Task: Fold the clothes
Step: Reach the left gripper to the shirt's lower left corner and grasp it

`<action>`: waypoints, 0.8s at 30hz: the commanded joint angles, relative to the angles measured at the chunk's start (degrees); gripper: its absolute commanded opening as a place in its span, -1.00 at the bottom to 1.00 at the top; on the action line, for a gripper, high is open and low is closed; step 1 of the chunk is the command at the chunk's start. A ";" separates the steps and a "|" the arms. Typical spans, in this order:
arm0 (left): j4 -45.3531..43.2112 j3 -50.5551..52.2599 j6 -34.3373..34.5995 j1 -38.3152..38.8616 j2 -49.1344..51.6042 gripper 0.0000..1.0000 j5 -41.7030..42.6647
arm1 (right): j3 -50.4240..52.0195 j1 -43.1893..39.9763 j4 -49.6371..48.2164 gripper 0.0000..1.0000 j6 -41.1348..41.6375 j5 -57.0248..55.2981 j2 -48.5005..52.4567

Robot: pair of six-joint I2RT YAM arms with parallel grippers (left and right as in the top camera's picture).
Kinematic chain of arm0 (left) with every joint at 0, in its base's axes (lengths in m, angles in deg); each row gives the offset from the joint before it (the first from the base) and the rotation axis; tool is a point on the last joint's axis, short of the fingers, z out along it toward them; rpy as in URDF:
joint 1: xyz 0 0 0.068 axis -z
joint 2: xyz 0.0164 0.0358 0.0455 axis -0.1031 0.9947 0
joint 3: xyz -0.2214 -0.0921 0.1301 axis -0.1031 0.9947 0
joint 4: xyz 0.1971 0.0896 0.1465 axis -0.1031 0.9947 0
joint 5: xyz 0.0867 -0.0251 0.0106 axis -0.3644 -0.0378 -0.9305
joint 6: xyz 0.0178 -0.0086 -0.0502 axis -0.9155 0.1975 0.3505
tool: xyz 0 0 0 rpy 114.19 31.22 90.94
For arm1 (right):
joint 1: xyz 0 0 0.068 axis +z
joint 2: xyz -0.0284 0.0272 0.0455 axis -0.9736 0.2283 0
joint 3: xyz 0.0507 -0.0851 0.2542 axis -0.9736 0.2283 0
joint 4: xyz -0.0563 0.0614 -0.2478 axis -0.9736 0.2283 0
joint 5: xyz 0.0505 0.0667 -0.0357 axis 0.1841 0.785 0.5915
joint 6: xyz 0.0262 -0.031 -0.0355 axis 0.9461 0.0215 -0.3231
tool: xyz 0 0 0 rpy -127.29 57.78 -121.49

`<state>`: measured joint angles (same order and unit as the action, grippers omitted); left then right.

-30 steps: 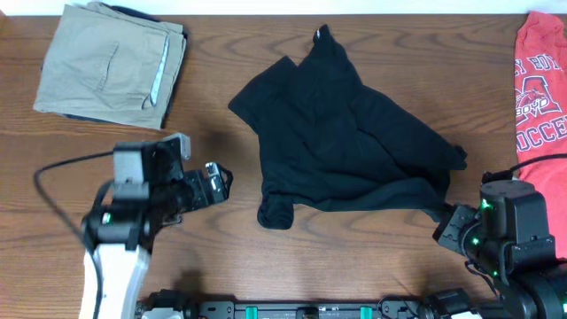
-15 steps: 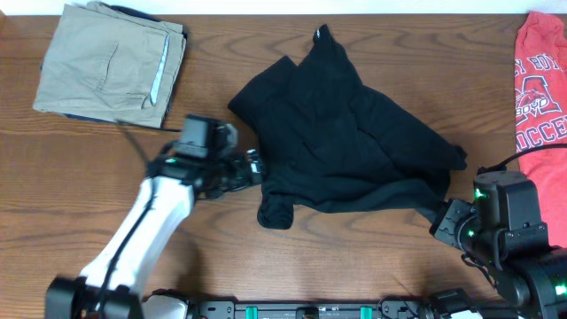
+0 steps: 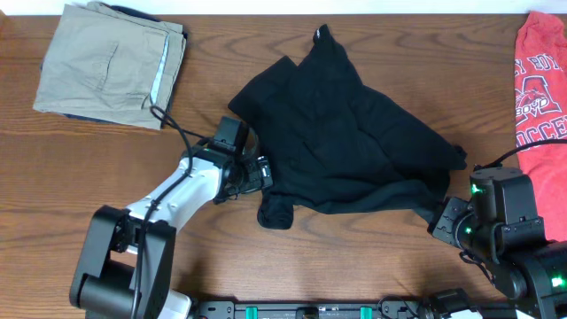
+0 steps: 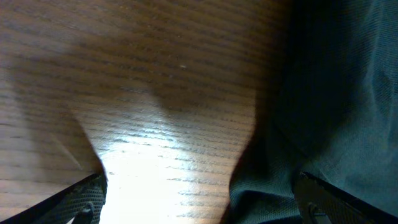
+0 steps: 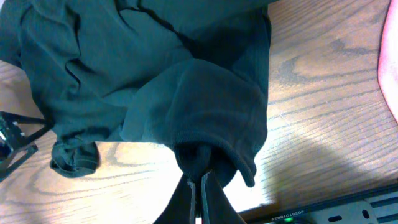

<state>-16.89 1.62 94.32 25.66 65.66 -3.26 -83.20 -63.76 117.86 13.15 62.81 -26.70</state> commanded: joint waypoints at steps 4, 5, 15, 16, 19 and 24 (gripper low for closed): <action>-1.60 -0.09 0.42 3.80 3.10 0.96 -0.92 | -0.57 -0.44 -0.04 -0.97 -1.07 0.00 0.07; -1.73 -0.09 0.44 4.26 3.34 0.95 -1.09 | -0.57 -0.44 -0.04 -0.97 -1.07 0.00 0.07; -1.57 -0.09 0.63 5.75 4.81 0.36 -3.26 | -0.57 -0.44 0.11 -0.97 -1.09 0.00 0.07; -1.55 -0.09 0.63 5.73 4.81 0.20 -3.26 | -0.57 -0.44 0.11 -0.97 -1.09 0.00 0.07; -1.46 -0.09 0.63 5.73 4.81 -0.18 -3.26 | -0.57 -0.44 0.22 -0.97 -1.11 0.00 0.07; -0.42 -0.11 0.61 5.73 4.72 -0.88 -3.82 | -0.55 -0.44 0.79 -0.97 -1.31 -0.02 0.07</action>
<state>-18.49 0.46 94.89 31.15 68.66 -6.60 -83.20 -63.76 118.40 12.98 62.98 -26.70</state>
